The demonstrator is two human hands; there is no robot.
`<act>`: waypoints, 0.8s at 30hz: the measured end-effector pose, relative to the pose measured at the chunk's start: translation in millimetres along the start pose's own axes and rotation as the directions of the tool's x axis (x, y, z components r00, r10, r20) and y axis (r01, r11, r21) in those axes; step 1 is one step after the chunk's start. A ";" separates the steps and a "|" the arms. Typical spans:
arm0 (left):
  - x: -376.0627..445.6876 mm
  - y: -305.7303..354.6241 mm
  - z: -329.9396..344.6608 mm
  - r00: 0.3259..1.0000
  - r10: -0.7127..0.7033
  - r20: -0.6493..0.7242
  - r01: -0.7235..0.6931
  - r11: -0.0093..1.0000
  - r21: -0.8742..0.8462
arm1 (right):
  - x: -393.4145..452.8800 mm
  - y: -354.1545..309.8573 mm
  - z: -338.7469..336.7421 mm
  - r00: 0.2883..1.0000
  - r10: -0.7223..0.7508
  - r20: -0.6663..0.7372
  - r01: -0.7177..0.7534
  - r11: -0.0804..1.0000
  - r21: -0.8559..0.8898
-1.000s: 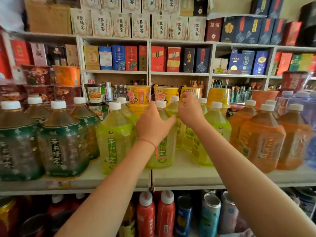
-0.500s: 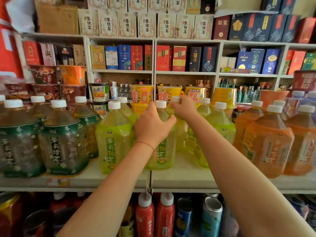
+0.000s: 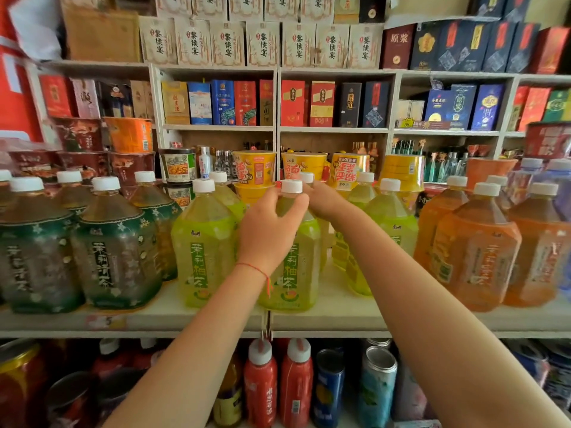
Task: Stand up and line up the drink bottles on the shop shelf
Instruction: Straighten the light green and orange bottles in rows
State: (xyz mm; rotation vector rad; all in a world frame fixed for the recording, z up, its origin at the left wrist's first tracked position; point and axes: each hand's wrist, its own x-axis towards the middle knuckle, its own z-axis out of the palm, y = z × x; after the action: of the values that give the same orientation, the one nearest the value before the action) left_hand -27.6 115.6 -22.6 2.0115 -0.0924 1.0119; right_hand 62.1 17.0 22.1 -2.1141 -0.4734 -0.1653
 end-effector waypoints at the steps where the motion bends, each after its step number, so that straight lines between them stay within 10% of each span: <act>1: -3.4 -2.4 1.3 1.000 -0.010 -0.025 0.009 0.999 -0.038 | -3.7 -2.0 0.5 0.999 0.011 0.033 -0.011 1.000 0.017; 9: -19.1 -12.8 2.5 0.949 -0.312 0.040 0.301 0.864 -0.405 | -41.4 45.1 34.4 0.963 0.221 0.155 -0.267 0.697 0.665; 17: -28.8 -15.5 2.9 0.939 -0.339 0.062 0.334 0.853 -0.401 | -80.9 41.5 45.6 0.962 0.267 0.065 -0.218 0.597 0.772; 21: -35.3 -7.0 -0.6 0.974 0.131 -0.183 -0.151 0.984 -0.097 | -89.1 27.5 31.8 0.939 0.083 -0.334 0.085 0.885 0.458; 24: -34.8 0.0 4.9 0.827 0.527 -0.195 -0.509 0.850 0.140 | -92.7 29.0 0.2 0.630 -0.345 -0.696 0.383 0.917 -0.107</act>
State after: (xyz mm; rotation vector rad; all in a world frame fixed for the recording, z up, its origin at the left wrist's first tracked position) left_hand -47.8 102.1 -47.9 1.9685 -0.5077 1.6072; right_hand -11.4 -22.1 -27.9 -1.6936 -0.4170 -1.1518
